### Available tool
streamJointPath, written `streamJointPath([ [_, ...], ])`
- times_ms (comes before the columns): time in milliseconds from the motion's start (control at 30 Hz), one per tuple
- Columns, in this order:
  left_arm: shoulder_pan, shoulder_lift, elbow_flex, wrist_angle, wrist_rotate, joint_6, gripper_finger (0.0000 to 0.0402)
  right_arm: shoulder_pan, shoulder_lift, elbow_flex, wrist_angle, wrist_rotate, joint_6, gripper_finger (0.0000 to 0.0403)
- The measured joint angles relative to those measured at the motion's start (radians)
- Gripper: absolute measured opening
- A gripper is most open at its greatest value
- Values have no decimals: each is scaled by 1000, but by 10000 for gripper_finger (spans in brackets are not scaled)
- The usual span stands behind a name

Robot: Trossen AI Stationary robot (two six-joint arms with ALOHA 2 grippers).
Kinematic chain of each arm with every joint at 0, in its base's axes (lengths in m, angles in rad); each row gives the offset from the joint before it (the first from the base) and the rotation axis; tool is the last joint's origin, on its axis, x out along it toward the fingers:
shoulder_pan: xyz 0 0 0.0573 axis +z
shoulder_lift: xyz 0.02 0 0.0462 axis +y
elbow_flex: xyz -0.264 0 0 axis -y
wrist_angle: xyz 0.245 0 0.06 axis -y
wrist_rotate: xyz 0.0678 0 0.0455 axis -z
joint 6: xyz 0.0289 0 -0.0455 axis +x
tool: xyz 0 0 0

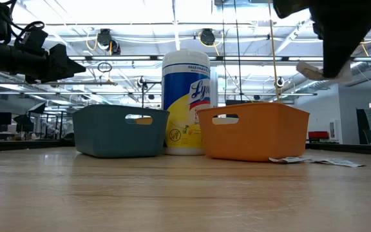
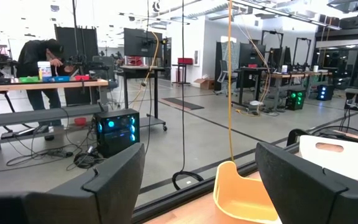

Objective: Pick & Place First Aid Supplies
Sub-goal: Put the orange pad into the orange bin

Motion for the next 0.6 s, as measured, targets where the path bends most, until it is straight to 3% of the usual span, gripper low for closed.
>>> streamJointPath([
  [233, 0, 0, 0, 0, 0, 0, 308, -35, 1, 9, -14, -4, 96, 1],
  [600, 0, 0, 0, 0, 0, 0, 308, -270, -42, 9, -55, -4, -69, 0],
])
